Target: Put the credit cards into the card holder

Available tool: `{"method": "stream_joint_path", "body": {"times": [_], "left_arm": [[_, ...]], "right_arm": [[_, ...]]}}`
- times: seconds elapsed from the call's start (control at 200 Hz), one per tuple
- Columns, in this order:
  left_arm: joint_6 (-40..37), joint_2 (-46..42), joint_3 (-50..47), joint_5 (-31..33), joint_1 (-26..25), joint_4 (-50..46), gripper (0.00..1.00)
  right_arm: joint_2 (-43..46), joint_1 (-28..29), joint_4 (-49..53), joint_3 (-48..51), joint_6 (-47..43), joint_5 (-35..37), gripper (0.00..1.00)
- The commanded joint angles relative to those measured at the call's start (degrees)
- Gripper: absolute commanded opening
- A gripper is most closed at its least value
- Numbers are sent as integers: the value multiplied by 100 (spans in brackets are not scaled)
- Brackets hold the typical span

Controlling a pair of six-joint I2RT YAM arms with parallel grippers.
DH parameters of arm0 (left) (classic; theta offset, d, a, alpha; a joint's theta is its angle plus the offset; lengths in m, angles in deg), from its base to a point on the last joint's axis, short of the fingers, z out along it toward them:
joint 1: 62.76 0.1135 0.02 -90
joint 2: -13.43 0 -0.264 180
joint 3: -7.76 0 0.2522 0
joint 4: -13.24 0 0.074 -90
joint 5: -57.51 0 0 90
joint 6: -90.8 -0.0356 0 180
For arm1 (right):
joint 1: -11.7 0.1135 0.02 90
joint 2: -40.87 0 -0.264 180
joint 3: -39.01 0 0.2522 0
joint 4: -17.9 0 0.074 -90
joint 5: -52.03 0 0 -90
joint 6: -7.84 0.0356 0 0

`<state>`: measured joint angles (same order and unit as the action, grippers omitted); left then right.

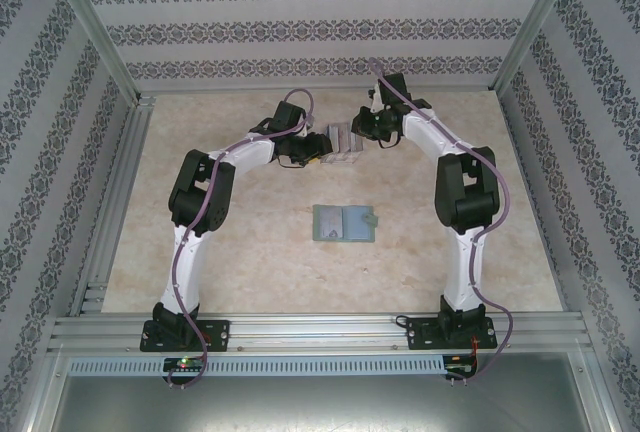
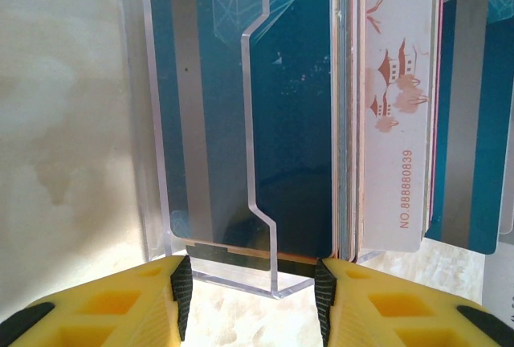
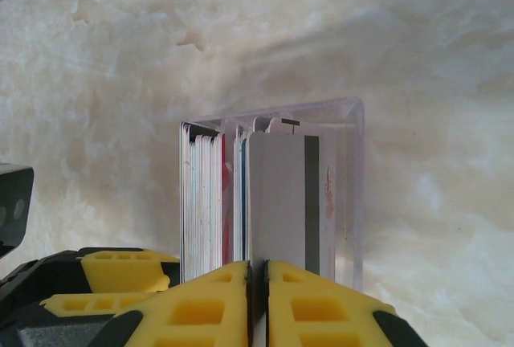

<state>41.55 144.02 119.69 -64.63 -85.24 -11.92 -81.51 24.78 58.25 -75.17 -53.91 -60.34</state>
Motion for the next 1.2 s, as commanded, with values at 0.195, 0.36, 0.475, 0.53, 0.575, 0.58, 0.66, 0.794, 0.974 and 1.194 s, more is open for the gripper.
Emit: {"method": "stream_joint_path", "body": {"times": [0.195, 0.36, 0.475, 0.53, 0.575, 0.58, 0.66, 0.794, 0.974, 1.194], "left_arm": [[27, 58, 115, 31, -66, -90, 47], [19, -68, 2, 120, -64, -50, 47], [51, -327, -329, 326, -67, 207, 47], [49, -419, -409, 349, -65, 234, 47], [43, -497, -468, 384, -64, 233, 47], [45, -511, -475, 393, -68, 238, 47], [53, -712, -675, 454, -64, 331, 46], [44, -1150, -1135, 532, -64, 614, 47], [-8, -1743, -1827, 589, -55, 1092, 47], [-24, -2251, -2628, 475, -49, 1655, 46]], "right_arm": [[529, -33, 13, 174, -78, -181, 10], [789, -92, 32, 308, -126, -140, 10], [998, -108, 71, 405, -170, -110, 10], [1103, -118, 85, 465, -202, -96, 10], [1188, -115, 99, 516, -222, -92, 10], [1198, -118, 100, 520, -223, -92, 10], [1380, -127, 92, 663, -243, -84, 10], [1774, -130, 39, 980, -249, -163, 10], [2396, -126, -124, 1588, -196, -440, 10], [3060, -125, -268, 2354, -129, -758, 10]]}}
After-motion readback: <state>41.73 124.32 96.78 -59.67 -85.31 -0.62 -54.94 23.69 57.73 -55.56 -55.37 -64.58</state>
